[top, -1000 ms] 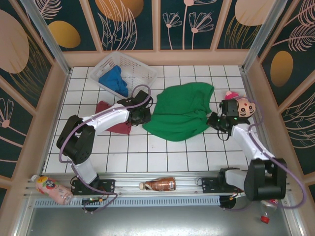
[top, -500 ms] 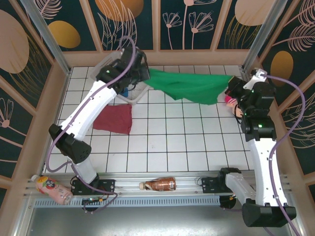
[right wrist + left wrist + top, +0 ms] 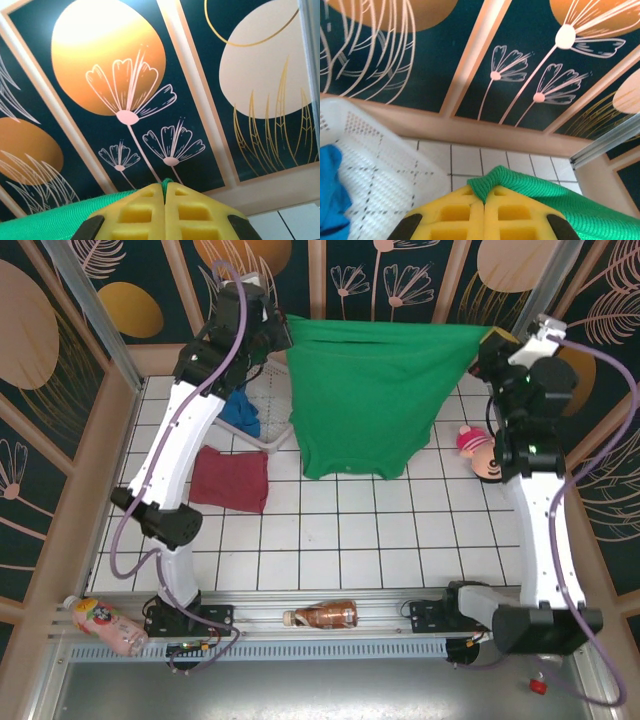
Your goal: Fold and stack the tank tops
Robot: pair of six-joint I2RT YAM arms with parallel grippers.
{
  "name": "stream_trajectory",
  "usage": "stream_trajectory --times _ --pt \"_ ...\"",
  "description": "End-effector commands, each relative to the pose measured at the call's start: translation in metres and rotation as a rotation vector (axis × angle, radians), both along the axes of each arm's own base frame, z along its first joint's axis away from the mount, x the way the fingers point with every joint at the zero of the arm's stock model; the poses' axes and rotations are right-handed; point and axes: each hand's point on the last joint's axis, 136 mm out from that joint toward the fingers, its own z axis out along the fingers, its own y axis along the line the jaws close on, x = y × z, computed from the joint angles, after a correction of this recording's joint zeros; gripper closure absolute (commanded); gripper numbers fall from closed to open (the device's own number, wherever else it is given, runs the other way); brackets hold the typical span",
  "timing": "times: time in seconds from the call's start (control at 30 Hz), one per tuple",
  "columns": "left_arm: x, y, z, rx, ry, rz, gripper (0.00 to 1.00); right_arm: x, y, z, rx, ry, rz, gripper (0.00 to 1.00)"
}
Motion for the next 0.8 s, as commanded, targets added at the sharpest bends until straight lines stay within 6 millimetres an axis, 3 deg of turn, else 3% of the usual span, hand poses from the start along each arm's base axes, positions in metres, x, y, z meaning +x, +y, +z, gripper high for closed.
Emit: stream_trajectory --times 0.0,0.2,0.33,0.43,0.53,0.6,0.7,0.77 --pt "0.031 -0.009 0.03 -0.075 -0.161 -0.029 0.97 0.011 -0.014 0.049 -0.027 -0.156 -0.005 1.0" --pt "0.058 -0.017 0.058 -0.192 -0.305 -0.088 0.96 0.028 -0.029 0.076 -0.032 -0.174 0.006 1.0" --pt "0.057 -0.02 0.077 -0.232 -0.367 -0.134 0.96 0.026 -0.032 0.066 -0.019 -0.077 0.006 1.0" --pt "0.051 -0.029 0.066 -0.229 -0.315 -0.193 0.95 0.014 -0.03 0.052 -0.015 0.005 0.01 1.0" --pt "0.041 -0.039 0.028 -0.216 -0.16 -0.255 0.94 -0.012 -0.024 0.031 -0.008 0.084 0.018 1.0" --pt "0.03 -0.041 -0.01 -0.191 -0.026 -0.282 0.93 -0.033 -0.016 -0.006 0.053 0.186 0.049 1.0" --pt "-0.003 -0.038 -0.086 -0.14 0.178 -0.291 0.93 -0.069 0.011 -0.097 0.209 0.399 0.138 1.0" --pt "-0.036 -0.031 -0.143 -0.108 0.316 -0.271 0.92 -0.1 0.026 -0.163 0.282 0.555 0.149 1.0"
